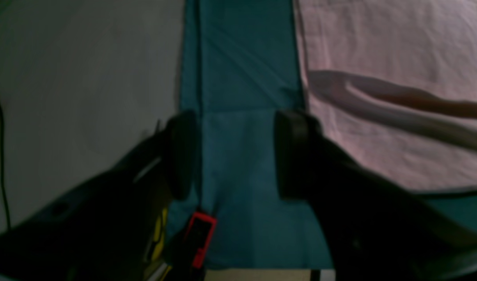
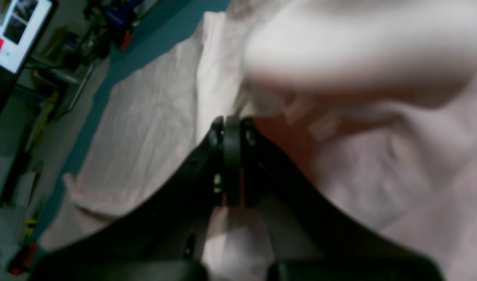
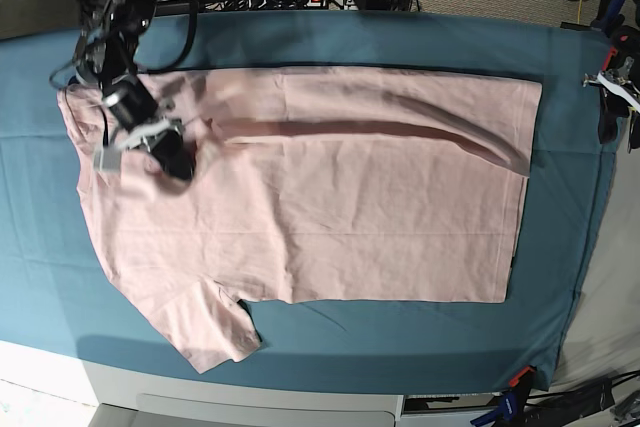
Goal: Fold the T-shirt properly
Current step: 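Grasp the sleeve with the right gripper and fold it onto the body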
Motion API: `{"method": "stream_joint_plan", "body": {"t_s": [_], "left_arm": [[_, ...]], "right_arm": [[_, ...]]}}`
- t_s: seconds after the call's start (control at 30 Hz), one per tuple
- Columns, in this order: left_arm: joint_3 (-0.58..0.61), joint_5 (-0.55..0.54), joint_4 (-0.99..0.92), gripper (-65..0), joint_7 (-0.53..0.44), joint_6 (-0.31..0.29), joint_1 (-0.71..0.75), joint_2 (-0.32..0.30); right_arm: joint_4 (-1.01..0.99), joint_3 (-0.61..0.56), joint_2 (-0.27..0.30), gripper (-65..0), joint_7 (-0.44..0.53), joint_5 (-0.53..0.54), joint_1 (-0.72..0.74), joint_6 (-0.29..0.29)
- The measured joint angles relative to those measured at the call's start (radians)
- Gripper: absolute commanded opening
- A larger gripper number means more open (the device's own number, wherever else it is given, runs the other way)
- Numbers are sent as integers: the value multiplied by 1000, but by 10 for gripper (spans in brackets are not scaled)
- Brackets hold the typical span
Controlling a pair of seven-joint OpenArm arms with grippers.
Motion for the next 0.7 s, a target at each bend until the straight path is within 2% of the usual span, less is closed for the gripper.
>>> {"method": "stream_joint_plan", "body": {"t_s": [0.13,0.33,0.47,0.5,0.7], "left_arm": [[0,0,0,-326,0,0,0,0],[0,0,0,-326,0,0,0,0],[0,0,0,-326,0,0,0,0],[0,0,0,-326,0,0,0,0],[0,0,0,-326,0,0,0,0]], "right_arm": [[0,-3,2,-650,49,-80,47,-2],[0,-3,2,-640,56,-109,84,-2],[0,-3,2,-357,35,-113,81,-2],[0,-3,2,-336,33,-111,81,-2],[2,12,1,-336,32,-90,81,-2]]}}
